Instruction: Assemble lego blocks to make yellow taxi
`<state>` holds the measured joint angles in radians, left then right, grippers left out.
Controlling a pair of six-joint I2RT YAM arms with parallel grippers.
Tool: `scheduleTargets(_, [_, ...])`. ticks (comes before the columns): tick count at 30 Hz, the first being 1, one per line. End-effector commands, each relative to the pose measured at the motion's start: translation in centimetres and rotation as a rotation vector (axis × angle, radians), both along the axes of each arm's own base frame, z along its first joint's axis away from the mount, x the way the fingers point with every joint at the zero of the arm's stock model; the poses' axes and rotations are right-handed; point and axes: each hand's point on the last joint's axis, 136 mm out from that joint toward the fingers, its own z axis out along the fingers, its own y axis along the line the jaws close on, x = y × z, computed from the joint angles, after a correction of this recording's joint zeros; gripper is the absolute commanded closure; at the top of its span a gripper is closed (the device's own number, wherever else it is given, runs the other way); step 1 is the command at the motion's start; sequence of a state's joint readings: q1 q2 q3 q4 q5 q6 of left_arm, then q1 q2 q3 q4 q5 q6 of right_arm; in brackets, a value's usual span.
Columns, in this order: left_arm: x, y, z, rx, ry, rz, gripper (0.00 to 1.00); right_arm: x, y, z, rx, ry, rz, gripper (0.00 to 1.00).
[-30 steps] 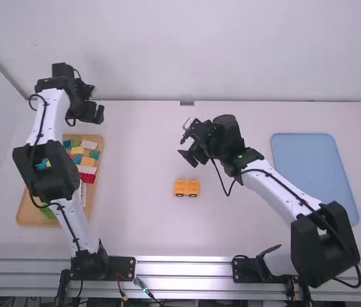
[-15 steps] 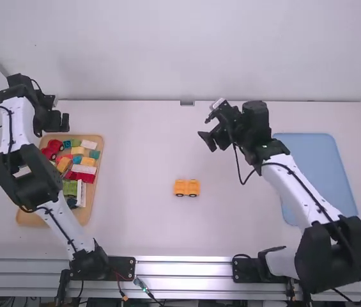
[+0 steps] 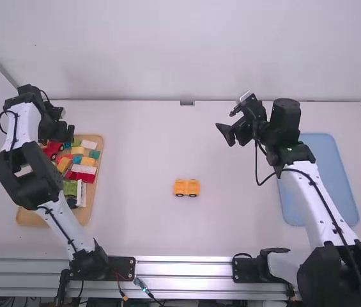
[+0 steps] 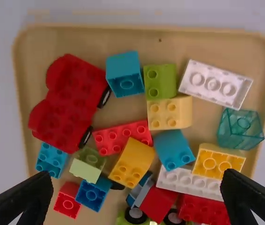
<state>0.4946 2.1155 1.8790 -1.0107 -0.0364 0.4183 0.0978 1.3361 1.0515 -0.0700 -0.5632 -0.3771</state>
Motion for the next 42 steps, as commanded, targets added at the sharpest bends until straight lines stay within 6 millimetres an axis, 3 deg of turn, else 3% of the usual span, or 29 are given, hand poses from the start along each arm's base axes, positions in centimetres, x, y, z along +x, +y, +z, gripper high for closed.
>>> scheduleTargets(1, [-0.9,-0.2,0.6,0.034,0.025,-0.029,0.02,-0.3,0.6,2.3,0.033,-0.046,0.034,0.01])
scheduleTargets(9, [-0.8,-0.7,-1.9,0.009,0.011,-0.020,0.01,-0.3,1.0,2.6,0.032,-0.062,0.041,0.01])
scheduleTargets(13, [-0.3,-0.6,-2.3,0.013,-0.016,-0.002,0.01,-0.3,1.2,2.8,0.039,-0.069,0.047,0.01])
scheduleTargets(18, [-1.1,-0.6,-2.4,-0.007,0.008,0.008,0.01,-0.6,2.3,3.0,0.051,-0.068,0.069,0.01])
scheduleTargets(22, [0.4,-2.6,-2.4,-0.088,-0.056,-0.063,0.01,-0.9,2.9,3.0,0.052,-0.068,0.083,0.01])
scheduleTargets(32, [1.4,-7.9,-1.3,-0.409,-0.162,-0.083,0.01,-1.0,4.0,3.8,0.059,-0.105,0.110,0.01])
scheduleTargets(37, [1.0,-4.3,-1.6,-0.147,-0.069,0.260,0.01,-1.0,4.0,3.8,0.059,-0.105,0.110,0.01])
scheduleTargets(42, [2.0,-5.9,-1.2,-0.099,-0.067,0.282,0.01,-1.0,4.0,3.8,0.058,-0.103,0.110,0.01])
